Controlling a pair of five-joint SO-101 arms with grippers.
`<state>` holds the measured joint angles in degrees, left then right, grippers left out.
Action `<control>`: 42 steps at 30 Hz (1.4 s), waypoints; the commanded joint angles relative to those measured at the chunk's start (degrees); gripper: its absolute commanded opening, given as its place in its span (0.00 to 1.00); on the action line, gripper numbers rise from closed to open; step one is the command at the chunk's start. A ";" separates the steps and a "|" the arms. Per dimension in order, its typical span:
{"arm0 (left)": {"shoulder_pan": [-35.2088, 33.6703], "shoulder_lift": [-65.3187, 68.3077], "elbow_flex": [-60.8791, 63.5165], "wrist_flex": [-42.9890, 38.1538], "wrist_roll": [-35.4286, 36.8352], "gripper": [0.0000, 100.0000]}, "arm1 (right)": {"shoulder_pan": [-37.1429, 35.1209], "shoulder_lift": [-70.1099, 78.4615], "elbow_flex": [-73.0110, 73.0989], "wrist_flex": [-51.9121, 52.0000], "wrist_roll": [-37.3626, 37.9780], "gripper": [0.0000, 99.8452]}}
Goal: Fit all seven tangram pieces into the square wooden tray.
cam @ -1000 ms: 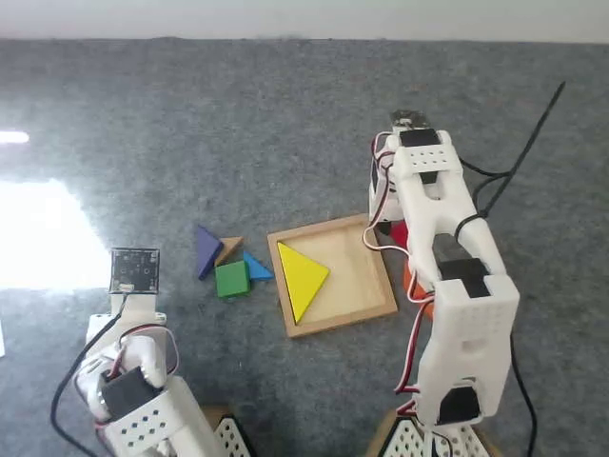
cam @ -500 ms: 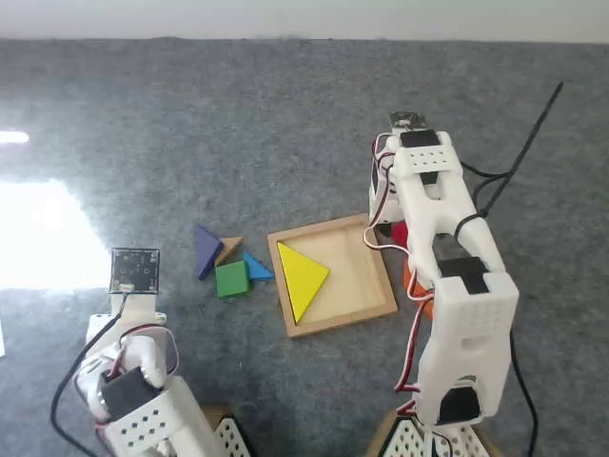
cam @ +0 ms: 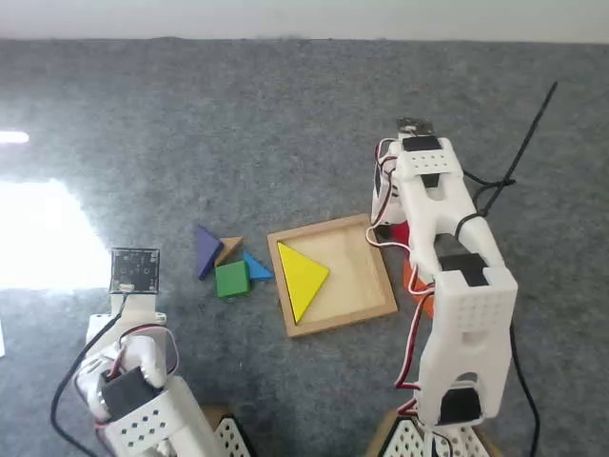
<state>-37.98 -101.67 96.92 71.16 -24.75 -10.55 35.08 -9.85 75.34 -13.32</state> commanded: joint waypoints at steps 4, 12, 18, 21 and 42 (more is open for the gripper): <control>0.44 0.09 -0.40 0.44 0.53 0.01 | 0.92 0.40 -0.97 -1.45 -0.79 0.13; 0.44 0.09 -0.40 0.44 0.53 0.01 | 1.10 -3.30 -0.97 -0.13 -0.79 0.12; 0.44 0.09 -0.40 0.44 0.53 0.01 | 1.10 -4.88 -0.97 2.95 -0.97 0.20; 0.44 0.09 -0.40 0.44 0.53 0.01 | 0.48 -4.97 -1.67 5.58 -0.97 0.29; 0.44 0.09 -0.40 0.44 0.53 0.01 | -1.45 7.60 -17.14 2.59 -33.67 0.34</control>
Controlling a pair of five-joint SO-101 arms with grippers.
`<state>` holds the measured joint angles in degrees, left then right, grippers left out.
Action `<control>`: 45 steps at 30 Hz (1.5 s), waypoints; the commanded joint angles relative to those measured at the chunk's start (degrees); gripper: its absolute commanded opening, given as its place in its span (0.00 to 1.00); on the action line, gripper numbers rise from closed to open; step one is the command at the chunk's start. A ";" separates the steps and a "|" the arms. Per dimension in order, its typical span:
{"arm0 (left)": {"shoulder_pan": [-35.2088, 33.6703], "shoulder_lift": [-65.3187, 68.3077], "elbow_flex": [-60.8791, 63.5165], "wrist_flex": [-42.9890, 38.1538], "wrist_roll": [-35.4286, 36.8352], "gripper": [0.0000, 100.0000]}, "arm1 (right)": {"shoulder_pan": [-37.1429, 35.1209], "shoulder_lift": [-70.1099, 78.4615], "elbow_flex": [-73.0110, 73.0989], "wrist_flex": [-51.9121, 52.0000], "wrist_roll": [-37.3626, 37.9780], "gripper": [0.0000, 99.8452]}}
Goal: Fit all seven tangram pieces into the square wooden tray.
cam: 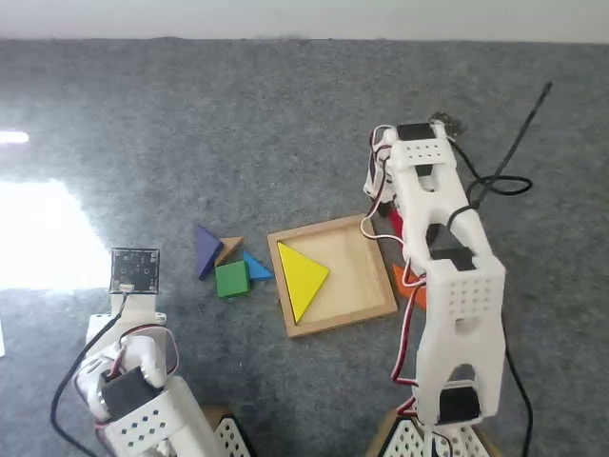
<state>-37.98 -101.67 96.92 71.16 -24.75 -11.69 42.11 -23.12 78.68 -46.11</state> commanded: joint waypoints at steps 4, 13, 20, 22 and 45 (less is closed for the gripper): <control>0.44 0.09 -0.40 0.44 0.53 0.01 | -0.22 2.51 -5.54 -0.66 -0.97 0.32; 0.44 0.09 -0.40 0.44 0.53 0.01 | 1.98 3.30 -6.15 -0.66 -0.97 0.21; 0.44 0.09 -0.40 0.44 0.53 0.01 | 1.71 1.45 -8.62 2.77 2.20 0.16; 0.44 0.09 -0.40 0.44 0.53 0.01 | 1.54 -0.04 -10.81 5.76 3.08 0.16; 0.44 0.09 -0.40 0.44 0.53 0.01 | 5.32 0.57 -14.24 3.03 -7.74 0.42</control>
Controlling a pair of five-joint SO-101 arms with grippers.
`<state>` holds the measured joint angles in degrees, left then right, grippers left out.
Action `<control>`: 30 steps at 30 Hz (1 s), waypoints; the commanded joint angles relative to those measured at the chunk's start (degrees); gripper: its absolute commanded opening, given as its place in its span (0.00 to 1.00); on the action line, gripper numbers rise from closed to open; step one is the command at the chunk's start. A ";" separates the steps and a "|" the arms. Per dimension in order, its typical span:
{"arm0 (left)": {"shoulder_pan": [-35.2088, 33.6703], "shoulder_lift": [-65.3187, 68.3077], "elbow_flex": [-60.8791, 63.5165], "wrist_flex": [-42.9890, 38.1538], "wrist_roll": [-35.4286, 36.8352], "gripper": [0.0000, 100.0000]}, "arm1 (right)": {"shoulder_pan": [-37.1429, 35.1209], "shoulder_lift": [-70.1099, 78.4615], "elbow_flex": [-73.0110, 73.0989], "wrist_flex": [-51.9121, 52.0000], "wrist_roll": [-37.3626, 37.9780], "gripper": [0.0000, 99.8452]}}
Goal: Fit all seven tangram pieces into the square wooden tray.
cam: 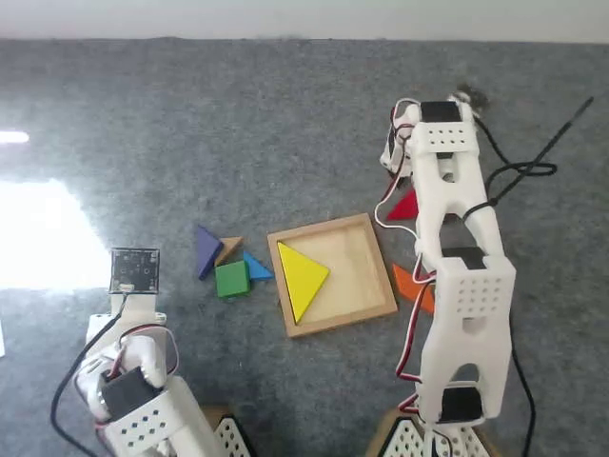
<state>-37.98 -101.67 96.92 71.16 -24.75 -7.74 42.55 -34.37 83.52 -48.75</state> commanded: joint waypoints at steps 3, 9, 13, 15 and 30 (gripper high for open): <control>0.44 0.09 -0.40 0.44 0.53 0.01 | 1.36 2.51 -5.01 -3.65 -3.96 0.42; 0.44 0.09 -0.40 0.44 0.53 0.01 | 1.80 7.52 -13.45 -3.21 -6.42 0.42; 0.44 0.09 -0.40 0.44 0.53 0.01 | 4.35 11.82 -18.20 -3.03 -8.00 0.37; 0.44 0.09 -0.40 0.44 0.53 0.01 | 5.41 13.76 -20.04 -3.30 -8.00 0.31; 0.44 0.09 -0.40 0.44 0.53 0.01 | 3.30 20.18 -33.58 5.93 -2.90 0.30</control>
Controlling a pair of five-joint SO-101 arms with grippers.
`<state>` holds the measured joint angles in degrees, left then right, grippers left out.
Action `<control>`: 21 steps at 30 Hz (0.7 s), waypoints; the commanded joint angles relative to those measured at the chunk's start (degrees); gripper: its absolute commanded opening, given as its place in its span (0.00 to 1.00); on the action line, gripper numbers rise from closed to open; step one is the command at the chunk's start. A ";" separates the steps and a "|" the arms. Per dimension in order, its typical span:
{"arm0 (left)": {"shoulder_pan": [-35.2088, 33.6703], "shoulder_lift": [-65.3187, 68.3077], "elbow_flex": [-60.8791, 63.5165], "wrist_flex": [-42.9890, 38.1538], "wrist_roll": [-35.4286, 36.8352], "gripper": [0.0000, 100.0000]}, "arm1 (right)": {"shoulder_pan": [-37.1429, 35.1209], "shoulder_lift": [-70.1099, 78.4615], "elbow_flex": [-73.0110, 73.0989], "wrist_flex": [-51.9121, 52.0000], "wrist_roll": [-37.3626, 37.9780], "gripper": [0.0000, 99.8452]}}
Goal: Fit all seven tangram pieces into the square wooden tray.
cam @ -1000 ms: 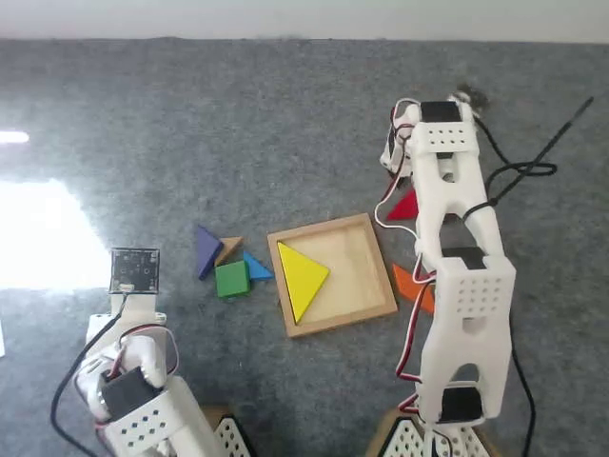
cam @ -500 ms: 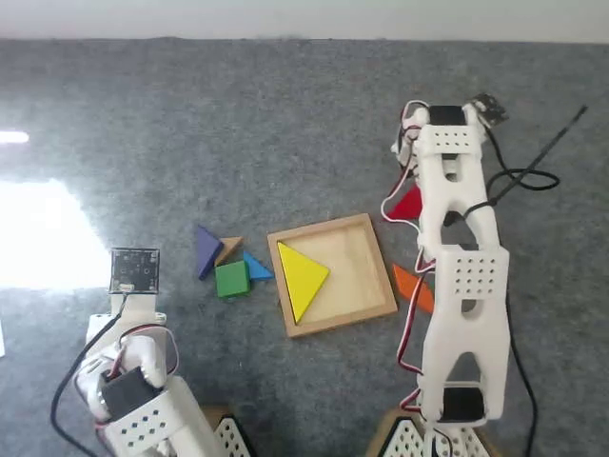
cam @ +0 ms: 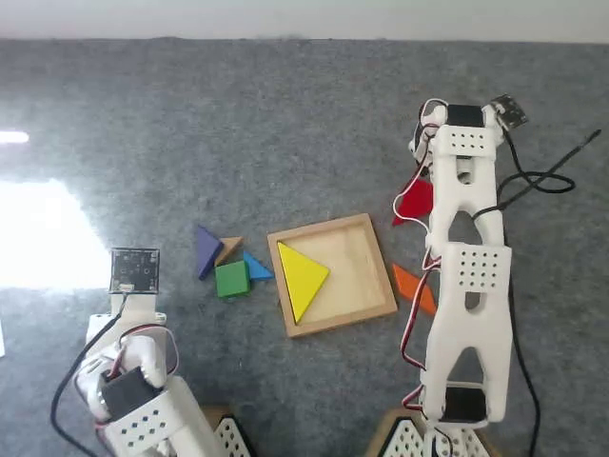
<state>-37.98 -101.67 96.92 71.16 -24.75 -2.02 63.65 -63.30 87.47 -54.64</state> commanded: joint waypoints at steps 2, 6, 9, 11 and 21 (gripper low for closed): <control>0.44 0.09 -0.40 0.44 0.53 0.01 | -3.82 -0.84 -8.44 2.68 3.96 0.30; 0.44 0.09 -0.40 0.44 0.53 0.01 | -5.76 -0.31 -12.75 2.86 4.04 0.30; 0.44 0.09 -0.40 0.44 0.53 0.01 | -6.46 0.13 -11.78 2.86 4.04 0.30; 0.44 0.09 -0.40 0.44 0.53 0.01 | -6.55 1.36 -10.81 2.59 4.04 0.30; 0.44 0.09 -0.40 0.44 0.53 0.01 | -6.29 5.76 -11.43 9.27 4.22 0.46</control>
<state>-37.98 -101.67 96.92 71.16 -24.75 -8.53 69.71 -73.14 93.36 -49.63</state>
